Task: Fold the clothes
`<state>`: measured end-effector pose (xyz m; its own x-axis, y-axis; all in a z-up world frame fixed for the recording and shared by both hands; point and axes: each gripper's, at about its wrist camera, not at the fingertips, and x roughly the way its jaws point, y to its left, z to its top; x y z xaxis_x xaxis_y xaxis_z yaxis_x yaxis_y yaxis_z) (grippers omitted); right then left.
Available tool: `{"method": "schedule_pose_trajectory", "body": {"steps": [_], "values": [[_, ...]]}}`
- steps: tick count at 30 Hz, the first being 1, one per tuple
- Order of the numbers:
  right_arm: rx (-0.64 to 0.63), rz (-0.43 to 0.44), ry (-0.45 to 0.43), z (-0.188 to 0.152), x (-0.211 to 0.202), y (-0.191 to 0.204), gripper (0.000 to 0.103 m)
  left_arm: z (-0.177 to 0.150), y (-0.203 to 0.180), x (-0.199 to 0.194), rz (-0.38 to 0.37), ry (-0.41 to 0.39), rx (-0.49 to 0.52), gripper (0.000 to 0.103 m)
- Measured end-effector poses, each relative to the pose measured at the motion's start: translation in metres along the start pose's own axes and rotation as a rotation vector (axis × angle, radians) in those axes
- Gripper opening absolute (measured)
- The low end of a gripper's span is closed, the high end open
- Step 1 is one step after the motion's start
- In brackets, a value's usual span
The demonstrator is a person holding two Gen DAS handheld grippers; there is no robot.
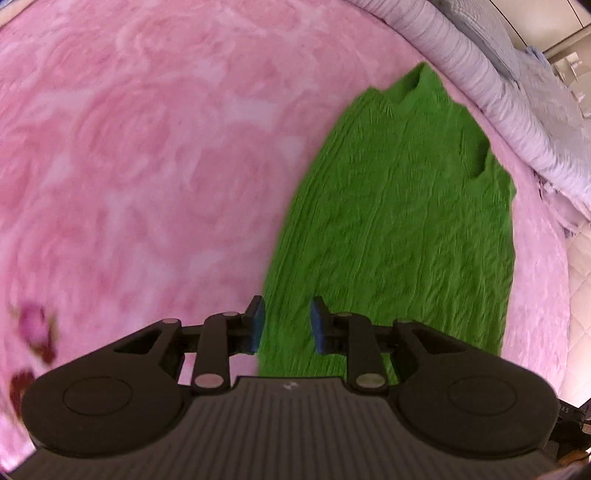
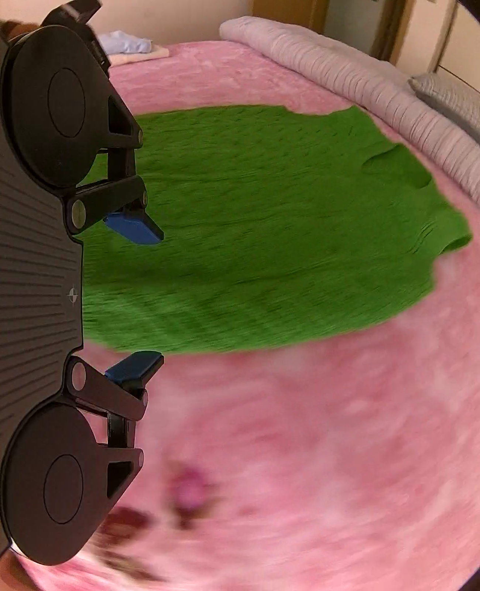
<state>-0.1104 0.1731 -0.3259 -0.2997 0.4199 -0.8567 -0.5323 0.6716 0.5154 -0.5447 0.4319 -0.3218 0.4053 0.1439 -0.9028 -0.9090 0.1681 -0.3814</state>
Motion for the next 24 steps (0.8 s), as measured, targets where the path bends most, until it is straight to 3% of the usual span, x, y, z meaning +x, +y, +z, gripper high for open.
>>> {"method": "schedule_pose_trajectory", "body": {"steps": [2, 12, 16, 18, 20, 23, 24], "values": [[0.038, 0.015, -0.003, -0.016, -0.002, -0.006, 0.068, -0.007, 0.003, 0.002, -0.01, 0.005, 0.0, 0.028], [0.278, 0.125, -0.174, -0.069, 0.005, -0.035, 0.068, -0.009, 0.029, 0.039, -0.219, 0.043, -0.13, 0.031], [0.377, 0.179, -0.236, -0.085, 0.013, -0.046, 0.065, -0.011, 0.032, 0.043, -0.247, 0.039, -0.117, 0.03], [0.427, 0.206, -0.266, -0.094, 0.016, -0.051, 0.046, -0.013, 0.031, 0.044, -0.251, 0.032, -0.102, 0.03], [0.353, 0.19, -0.272, -0.088, 0.011, -0.043, 0.008, -0.016, 0.029, 0.043, -0.247, 0.026, -0.082, 0.028], [0.224, 0.16, -0.277, -0.077, 0.001, -0.029, 0.006, -0.023, 0.024, 0.038, -0.227, 0.023, -0.044, 0.005], [0.181, 0.15, -0.278, -0.073, -0.002, -0.024, 0.006, -0.026, 0.023, 0.037, -0.225, 0.024, -0.034, 0.004]]}}
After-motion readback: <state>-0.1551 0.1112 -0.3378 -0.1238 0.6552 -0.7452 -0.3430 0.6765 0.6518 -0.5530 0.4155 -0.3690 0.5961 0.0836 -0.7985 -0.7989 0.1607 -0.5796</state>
